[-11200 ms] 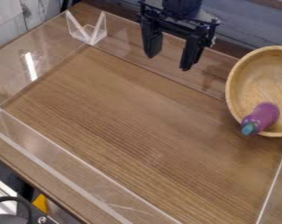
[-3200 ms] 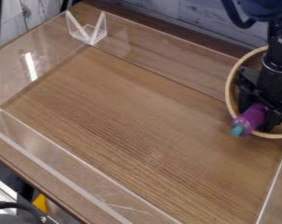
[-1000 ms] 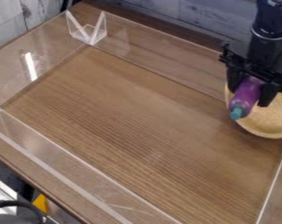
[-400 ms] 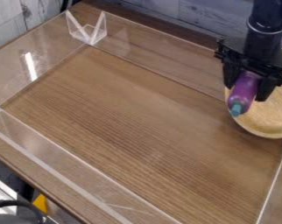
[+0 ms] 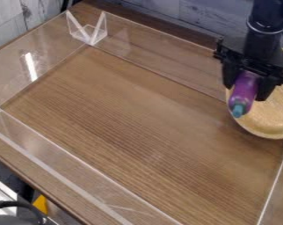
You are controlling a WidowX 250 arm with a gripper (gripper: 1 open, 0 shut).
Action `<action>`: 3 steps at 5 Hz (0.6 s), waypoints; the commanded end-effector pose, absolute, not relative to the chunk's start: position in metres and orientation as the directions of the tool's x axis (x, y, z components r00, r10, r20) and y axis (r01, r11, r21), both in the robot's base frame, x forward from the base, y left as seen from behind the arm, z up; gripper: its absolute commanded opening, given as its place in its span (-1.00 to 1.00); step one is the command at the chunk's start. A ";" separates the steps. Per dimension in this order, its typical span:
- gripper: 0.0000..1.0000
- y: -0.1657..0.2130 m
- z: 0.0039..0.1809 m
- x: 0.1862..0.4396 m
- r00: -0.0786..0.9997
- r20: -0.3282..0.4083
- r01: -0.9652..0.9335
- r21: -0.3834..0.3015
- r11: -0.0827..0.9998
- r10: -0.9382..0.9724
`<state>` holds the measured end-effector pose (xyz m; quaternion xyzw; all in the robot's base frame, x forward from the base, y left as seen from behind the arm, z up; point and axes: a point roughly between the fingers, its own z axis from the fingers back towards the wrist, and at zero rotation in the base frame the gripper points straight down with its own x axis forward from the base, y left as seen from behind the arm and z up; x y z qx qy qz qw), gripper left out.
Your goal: Remove the purple eggplant from inside the brown bowl and put it on the table
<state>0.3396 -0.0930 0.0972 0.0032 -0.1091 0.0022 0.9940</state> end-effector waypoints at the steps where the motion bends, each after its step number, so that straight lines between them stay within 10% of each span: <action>1: -1.00 -0.087 0.130 0.342 0.952 0.305 -0.033 -0.016 0.999 0.036; 3: -1.00 -0.084 0.134 0.340 0.949 0.310 -0.063 -0.021 0.998 0.066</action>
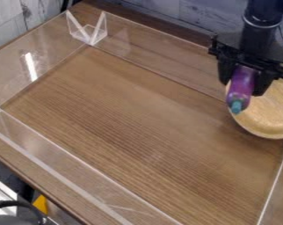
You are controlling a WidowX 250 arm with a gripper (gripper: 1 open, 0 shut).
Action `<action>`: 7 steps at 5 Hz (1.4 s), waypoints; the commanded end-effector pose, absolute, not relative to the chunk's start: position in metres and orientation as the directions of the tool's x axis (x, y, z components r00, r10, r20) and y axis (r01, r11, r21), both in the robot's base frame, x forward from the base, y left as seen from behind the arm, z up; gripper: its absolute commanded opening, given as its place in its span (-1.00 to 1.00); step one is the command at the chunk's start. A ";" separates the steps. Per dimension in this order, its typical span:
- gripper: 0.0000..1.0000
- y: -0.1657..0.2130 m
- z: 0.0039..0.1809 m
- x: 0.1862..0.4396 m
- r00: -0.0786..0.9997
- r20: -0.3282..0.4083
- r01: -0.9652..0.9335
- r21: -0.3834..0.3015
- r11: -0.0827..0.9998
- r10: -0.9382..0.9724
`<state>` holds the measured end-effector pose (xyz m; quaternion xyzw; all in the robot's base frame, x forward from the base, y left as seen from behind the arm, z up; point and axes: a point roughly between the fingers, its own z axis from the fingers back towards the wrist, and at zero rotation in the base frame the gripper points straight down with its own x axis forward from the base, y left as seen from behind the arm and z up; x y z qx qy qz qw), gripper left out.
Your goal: Remove the purple eggplant from inside the brown bowl and put it on the table
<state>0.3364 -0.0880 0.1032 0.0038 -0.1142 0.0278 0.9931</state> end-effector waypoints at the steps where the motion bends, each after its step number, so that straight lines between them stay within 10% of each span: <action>1: -1.00 -0.083 0.136 0.339 0.947 0.312 -0.077 -0.024 0.997 0.081; 4: -1.00 -0.024 0.144 0.303 0.941 0.321 -0.115 -0.002 0.993 0.110; 7: -1.00 0.003 0.116 0.278 0.948 0.303 -0.105 0.022 0.994 0.093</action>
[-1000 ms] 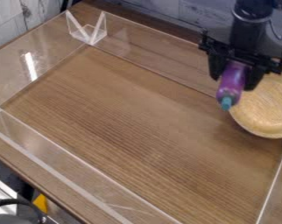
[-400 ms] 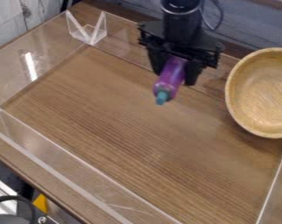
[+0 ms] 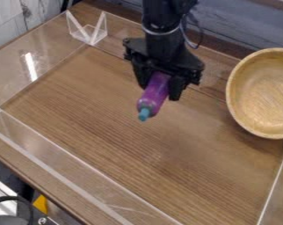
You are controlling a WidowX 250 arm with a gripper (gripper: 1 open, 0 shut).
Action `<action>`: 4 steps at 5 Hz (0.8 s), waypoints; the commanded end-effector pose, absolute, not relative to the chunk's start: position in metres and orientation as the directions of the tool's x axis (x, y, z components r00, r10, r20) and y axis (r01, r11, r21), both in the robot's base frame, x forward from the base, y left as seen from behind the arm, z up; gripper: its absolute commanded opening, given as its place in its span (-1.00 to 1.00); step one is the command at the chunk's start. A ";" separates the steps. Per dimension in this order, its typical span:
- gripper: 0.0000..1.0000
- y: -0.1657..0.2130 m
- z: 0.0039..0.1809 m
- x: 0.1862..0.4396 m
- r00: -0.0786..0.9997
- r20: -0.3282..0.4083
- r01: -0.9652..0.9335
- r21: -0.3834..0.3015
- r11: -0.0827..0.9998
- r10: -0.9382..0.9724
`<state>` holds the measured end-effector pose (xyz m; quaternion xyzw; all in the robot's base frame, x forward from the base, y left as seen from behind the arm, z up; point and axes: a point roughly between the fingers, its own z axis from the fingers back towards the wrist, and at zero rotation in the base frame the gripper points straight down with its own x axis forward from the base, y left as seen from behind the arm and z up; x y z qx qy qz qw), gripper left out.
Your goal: Remove the purple eggplant from inside the brown bowl and put it on the table
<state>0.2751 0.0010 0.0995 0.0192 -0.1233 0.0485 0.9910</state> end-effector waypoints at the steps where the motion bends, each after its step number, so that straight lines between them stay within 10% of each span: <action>1: -1.00 0.006 0.104 0.277 0.950 0.302 -0.092 0.022 0.995 0.082; 4: -1.00 0.007 0.077 0.281 0.947 0.320 -0.048 0.007 0.999 0.044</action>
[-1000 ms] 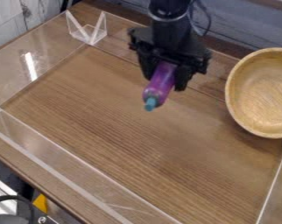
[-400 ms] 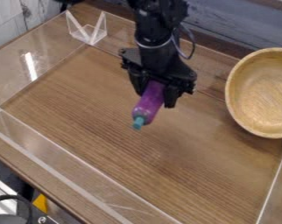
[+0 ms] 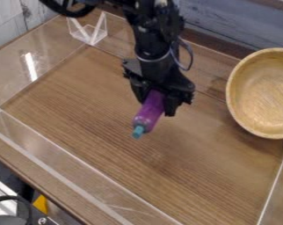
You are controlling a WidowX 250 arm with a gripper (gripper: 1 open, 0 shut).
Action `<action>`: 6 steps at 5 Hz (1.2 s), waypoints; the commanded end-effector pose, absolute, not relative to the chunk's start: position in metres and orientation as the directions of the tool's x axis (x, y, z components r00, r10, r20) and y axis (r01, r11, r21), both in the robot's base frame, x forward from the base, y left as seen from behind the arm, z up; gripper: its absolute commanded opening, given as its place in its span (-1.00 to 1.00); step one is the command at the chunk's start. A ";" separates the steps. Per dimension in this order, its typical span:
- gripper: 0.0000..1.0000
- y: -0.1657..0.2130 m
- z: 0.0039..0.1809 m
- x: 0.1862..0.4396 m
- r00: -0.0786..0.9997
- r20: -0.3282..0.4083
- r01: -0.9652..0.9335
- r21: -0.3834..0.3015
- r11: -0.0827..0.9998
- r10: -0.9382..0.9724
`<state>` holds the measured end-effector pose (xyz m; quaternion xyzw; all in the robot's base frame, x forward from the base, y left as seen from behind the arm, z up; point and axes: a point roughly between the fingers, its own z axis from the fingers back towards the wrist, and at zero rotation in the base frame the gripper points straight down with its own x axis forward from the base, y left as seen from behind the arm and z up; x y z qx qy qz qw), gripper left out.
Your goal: Remove the purple eggplant from inside the brown bowl and put it on the table
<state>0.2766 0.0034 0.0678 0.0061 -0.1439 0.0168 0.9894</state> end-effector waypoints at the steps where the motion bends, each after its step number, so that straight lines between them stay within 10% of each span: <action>1: -1.00 0.007 0.070 0.285 0.944 0.328 -0.042 0.009 0.999 0.036; 2: 1.00 0.008 0.066 0.287 0.944 0.329 -0.040 0.013 0.999 0.033; 6: 1.00 0.013 0.057 0.283 0.949 0.313 -0.046 0.031 0.998 0.034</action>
